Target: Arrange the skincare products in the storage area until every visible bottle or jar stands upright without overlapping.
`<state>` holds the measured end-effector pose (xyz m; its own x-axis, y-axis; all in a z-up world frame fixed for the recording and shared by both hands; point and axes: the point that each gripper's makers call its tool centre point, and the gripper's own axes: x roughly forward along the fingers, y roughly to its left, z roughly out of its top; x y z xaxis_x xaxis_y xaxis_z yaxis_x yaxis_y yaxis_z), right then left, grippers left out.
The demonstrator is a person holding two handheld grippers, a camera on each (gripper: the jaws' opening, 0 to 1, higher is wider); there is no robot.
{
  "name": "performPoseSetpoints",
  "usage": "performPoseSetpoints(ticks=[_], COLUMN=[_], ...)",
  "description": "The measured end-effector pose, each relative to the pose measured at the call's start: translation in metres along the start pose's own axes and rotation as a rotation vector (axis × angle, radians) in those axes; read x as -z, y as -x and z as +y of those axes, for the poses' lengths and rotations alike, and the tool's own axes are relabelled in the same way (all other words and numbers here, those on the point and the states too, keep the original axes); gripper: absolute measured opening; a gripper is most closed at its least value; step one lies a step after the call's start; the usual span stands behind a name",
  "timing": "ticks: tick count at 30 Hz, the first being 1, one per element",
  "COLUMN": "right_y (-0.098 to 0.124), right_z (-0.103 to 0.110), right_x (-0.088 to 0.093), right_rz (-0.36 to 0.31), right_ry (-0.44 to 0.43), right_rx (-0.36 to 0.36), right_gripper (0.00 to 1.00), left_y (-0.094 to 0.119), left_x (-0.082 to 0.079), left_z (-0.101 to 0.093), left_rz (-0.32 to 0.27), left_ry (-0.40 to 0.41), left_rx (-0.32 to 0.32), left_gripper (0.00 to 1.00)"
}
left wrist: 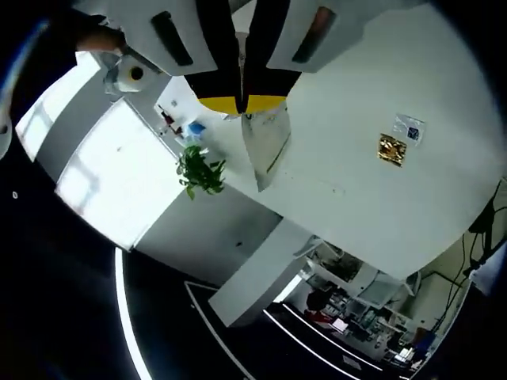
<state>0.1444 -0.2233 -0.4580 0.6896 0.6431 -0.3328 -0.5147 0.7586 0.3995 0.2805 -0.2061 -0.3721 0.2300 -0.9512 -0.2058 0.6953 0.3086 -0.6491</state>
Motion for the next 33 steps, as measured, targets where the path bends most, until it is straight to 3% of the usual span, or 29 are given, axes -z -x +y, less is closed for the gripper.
performPoseSetpoints(ticks=[2,7,10,15,19,21,27,31,33], right_y=[-0.003,-0.008,-0.005,0.000,0.018,0.027,0.041,0.045,0.050], right_z=[0.002,0.011,0.023,0.019,0.032,0.036,0.026,0.022,0.023], right_x=[-0.005,-0.022,-0.041,-0.058,-0.090,-0.099,-0.122,-0.123,-0.123], right_rz=[-0.023,-0.104,-0.205,-0.285,-0.442,-0.487,-0.611,-0.619,-0.629], right_ry=[-0.018,-0.078,-0.184,-0.242,-0.329,-0.346,-0.393,-0.370,-0.374], right_rx=[-0.026,-0.102,-0.215,-0.252,-0.365,-0.398,-0.377,-0.328,-0.333], right_gripper=[0.73,0.74,0.75,0.73,0.70,0.65,0.46,0.19,0.11], left_y=[0.002,0.008,0.011,0.017,0.020,0.021,0.027,0.032,0.033], left_x=[-0.002,-0.006,-0.007,-0.012,-0.015,-0.015,-0.009,-0.013,-0.013], left_z=[-0.011,-0.049,-0.071,-0.088,-0.103,-0.106,-0.112,-0.111,-0.108], left_rz=[-0.008,-0.041,-0.046,-0.068,-0.076,-0.079,-0.083,-0.117,-0.116], left_ry=[-0.009,0.002,-0.015,-0.029,-0.027,-0.023,0.008,0.051,0.044], left_rx=[0.020,0.098,0.151,0.226,0.277,0.296,0.333,0.344,0.328], left_gripper=[0.02,0.02,0.02,0.02,0.02,0.02,0.02,0.02,0.02])
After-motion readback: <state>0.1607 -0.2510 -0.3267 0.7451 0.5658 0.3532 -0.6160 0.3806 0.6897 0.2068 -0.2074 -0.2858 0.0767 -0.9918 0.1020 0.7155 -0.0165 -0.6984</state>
